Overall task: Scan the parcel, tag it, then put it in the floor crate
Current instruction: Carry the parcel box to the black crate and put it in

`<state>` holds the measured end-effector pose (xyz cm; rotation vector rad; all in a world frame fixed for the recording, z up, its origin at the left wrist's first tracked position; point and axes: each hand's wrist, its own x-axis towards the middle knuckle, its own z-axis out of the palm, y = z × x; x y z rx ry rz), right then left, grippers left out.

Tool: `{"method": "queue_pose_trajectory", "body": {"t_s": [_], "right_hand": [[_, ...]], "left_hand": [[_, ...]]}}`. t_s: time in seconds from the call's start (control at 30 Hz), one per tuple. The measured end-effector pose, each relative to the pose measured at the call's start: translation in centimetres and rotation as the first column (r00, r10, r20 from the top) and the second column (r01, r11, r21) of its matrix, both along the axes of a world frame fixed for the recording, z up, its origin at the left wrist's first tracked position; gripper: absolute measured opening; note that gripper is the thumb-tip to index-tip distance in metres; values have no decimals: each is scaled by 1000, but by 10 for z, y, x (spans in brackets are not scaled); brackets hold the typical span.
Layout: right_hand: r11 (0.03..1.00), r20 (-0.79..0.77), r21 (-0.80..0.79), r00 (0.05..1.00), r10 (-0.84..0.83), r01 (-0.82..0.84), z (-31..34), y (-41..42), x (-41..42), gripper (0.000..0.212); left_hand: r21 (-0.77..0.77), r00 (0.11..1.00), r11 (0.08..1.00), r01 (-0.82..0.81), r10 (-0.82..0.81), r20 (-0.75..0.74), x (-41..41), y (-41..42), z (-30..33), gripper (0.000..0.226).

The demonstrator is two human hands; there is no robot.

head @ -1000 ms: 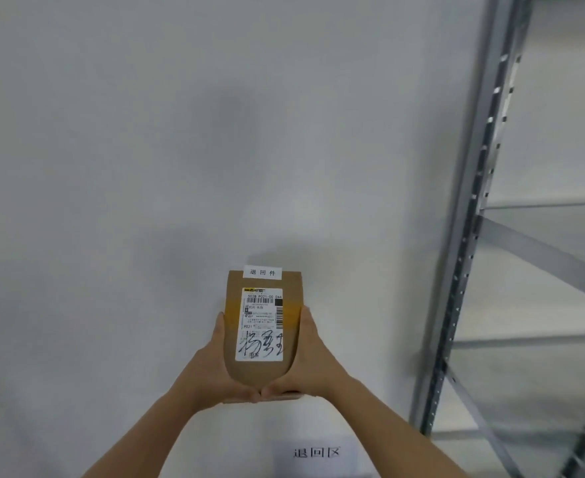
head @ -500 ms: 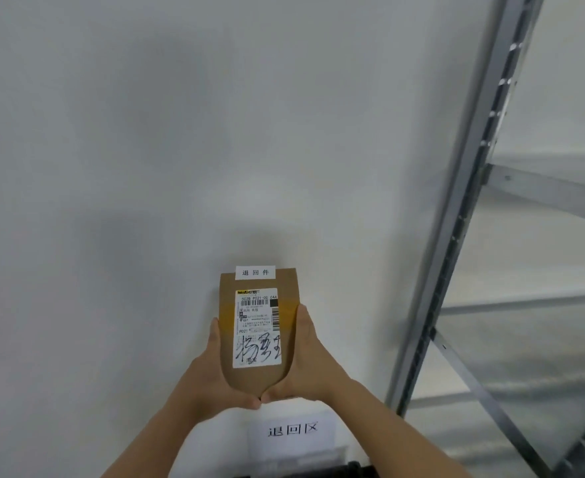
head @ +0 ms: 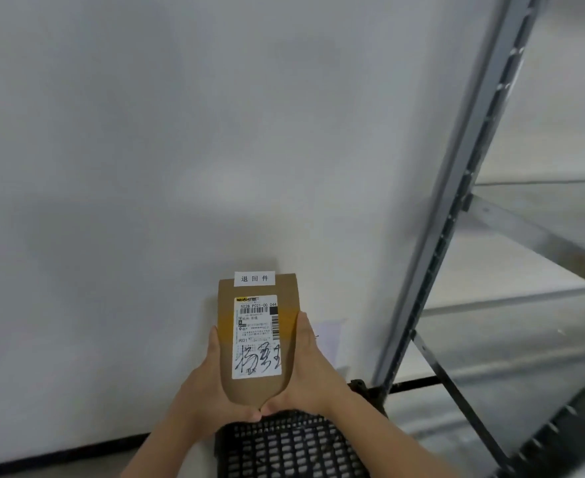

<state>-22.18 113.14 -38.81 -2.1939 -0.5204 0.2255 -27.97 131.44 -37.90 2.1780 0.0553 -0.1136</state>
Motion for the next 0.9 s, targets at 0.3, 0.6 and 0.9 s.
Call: {"method": "queue_pose_trajectory", "body": {"t_s": [0.3, 0.6, 0.9], "right_hand": [[1000, 26, -8, 999, -21, 22, -172, -5, 4, 159], [999, -19, -49, 1000, -13, 12, -269, -14, -12, 160], [992, -144, -105, 986, -81, 67, -340, -11, -23, 161]], "left_hand": [[25, 998, 1000, 5, -7, 55, 8, -3, -178, 149], [-3, 1000, 1000, 17, -17, -3, -7, -9, -280, 156], [41, 984, 995, 91, -84, -155, -5, -6, -330, 134]]}}
